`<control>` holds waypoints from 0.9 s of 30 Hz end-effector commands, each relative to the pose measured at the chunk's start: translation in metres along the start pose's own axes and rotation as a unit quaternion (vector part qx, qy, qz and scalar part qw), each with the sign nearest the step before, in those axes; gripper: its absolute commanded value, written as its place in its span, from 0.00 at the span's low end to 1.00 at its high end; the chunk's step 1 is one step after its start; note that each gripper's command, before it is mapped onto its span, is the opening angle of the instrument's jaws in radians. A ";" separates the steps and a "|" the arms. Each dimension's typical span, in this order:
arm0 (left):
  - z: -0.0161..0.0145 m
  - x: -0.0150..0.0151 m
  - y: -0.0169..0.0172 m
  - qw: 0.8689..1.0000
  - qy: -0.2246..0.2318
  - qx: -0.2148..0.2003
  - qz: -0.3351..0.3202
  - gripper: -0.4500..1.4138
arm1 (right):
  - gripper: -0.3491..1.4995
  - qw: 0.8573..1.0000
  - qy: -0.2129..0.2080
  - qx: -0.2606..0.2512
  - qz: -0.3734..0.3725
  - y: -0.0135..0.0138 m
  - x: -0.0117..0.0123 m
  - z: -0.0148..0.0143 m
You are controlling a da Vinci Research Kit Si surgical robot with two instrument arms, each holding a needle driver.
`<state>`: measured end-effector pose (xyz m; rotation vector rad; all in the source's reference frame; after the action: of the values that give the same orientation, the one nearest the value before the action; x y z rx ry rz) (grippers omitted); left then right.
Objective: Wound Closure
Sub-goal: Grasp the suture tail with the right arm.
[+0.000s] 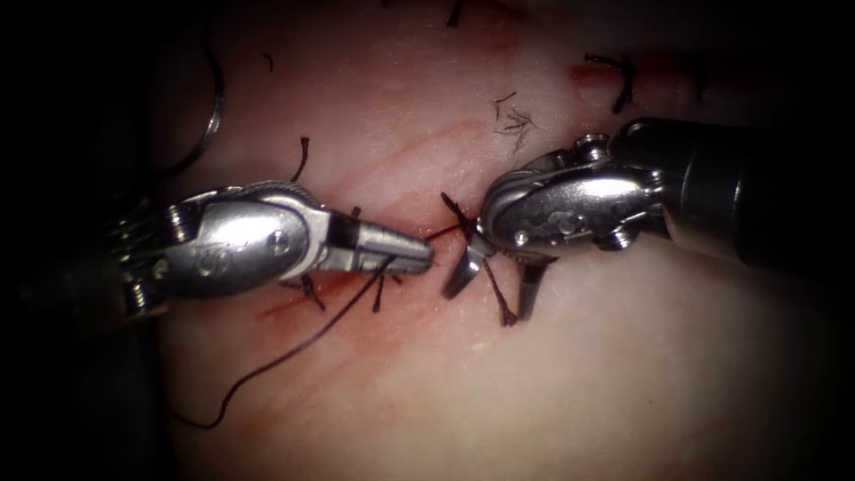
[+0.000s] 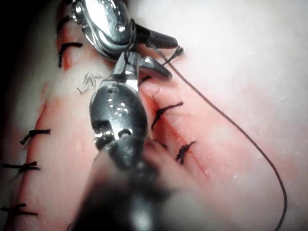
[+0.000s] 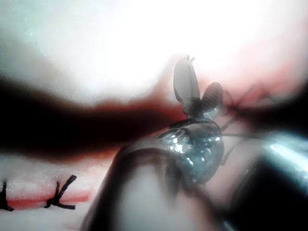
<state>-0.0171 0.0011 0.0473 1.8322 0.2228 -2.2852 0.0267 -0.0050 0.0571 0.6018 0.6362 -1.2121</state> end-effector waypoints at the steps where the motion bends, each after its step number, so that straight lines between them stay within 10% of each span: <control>1: 0.0004 -0.0002 -0.0007 1.000 0.000 0.001 0.002 0.05 | 0.94 1.000 -0.012 0.002 -0.009 0.0010 -0.0005 0.0000; 13: 0.0002 -0.0002 -0.0007 1.000 0.001 0.000 -0.001 0.05 | 0.58 0.985 -0.120 0.055 -0.112 0.0012 -0.0001 0.0025; 22: 0.0000 -0.0003 -0.0007 1.000 0.002 -0.001 -0.001 0.05 | 0.60 0.984 -0.120 0.055 -0.119 0.0003 0.0012 0.0029; 24: 0.0000 -0.0003 -0.0007 1.000 0.001 -0.001 -0.001 0.05 | 0.40 0.984 -0.116 0.056 -0.124 0.0006 0.0015 0.0028; 25: 0.0000 -0.0003 -0.0007 1.000 0.001 -0.001 -0.001 0.05 | 0.00 0.982 -0.115 0.064 -0.133 0.0007 0.0015 0.0026; 27: -0.0001 -0.0003 -0.0007 1.000 0.002 -0.002 -0.001 0.05 | 0.00 0.983 -0.107 0.077 -0.127 0.0011 0.0010 0.0024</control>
<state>-0.0167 0.0013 0.0473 1.8354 0.2334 -2.2836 0.0276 -0.0077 0.0578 0.5235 0.4465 -1.5582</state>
